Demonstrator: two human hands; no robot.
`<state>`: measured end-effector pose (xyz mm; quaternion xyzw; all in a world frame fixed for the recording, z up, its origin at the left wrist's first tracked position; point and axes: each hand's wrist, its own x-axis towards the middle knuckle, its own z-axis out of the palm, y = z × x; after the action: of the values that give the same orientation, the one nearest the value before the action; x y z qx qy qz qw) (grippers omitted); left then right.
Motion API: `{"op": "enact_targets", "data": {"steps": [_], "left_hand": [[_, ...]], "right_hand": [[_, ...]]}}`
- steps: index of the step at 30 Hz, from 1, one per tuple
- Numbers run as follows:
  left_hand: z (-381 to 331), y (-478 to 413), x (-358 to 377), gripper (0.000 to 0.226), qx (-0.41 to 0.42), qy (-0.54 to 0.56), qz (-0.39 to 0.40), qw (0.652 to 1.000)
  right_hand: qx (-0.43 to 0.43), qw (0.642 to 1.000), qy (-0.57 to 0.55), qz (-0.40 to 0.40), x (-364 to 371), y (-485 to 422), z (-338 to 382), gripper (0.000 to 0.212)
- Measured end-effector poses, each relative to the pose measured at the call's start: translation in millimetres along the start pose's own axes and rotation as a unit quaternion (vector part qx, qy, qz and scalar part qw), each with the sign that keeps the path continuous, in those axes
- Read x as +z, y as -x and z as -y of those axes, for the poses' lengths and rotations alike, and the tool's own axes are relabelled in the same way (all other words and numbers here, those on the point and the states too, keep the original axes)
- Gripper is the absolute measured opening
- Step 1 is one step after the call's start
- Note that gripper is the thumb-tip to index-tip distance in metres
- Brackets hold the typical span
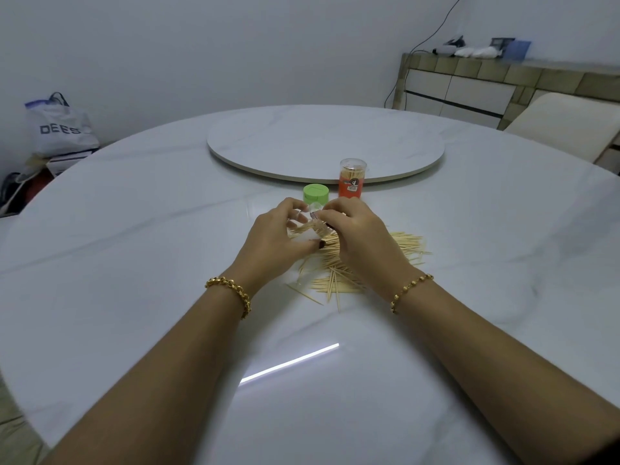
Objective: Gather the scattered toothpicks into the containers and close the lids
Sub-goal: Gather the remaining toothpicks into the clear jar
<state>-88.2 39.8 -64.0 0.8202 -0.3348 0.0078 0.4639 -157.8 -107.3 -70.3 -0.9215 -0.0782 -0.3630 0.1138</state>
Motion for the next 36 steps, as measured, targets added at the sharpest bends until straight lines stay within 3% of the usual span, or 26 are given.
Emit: {"op": "enact_targets", "data": {"steps": [11, 19, 23, 31, 36], "left_hand": [[1.4, -3.7, -2.3, 0.052, -0.020, 0.032, -0.020, 0.999], [-2.7, -2.9, -2.4, 0.046, -0.026, 0.078, -0.029, 0.996], [-2.8, -2.2, -2.7, 0.045, -0.034, 0.086, -0.037, 0.995], [0.9, -3.7, -7.2, 0.051, -0.023, 0.062, -0.041, 0.997], [2.3, -4.9, -9.6, 0.051, -0.020, 0.055, -0.045, 0.997]], "right_hand": [[0.053, 0.993, -0.091, -0.059, 3.0, 1.7, 3.8, 0.057], [0.140, 0.962, -0.235, 0.001, 2.2, 7.0, 17.9, 0.052], [0.120, 0.968, -0.220, 0.028, 5.4, 8.5, 18.0, 0.050], [0.110, 0.973, -0.201, -0.033, 1.6, 7.9, 12.2, 0.051], [0.074, 0.986, -0.146, -0.019, 7.6, 8.6, 5.5, 0.050]]}}
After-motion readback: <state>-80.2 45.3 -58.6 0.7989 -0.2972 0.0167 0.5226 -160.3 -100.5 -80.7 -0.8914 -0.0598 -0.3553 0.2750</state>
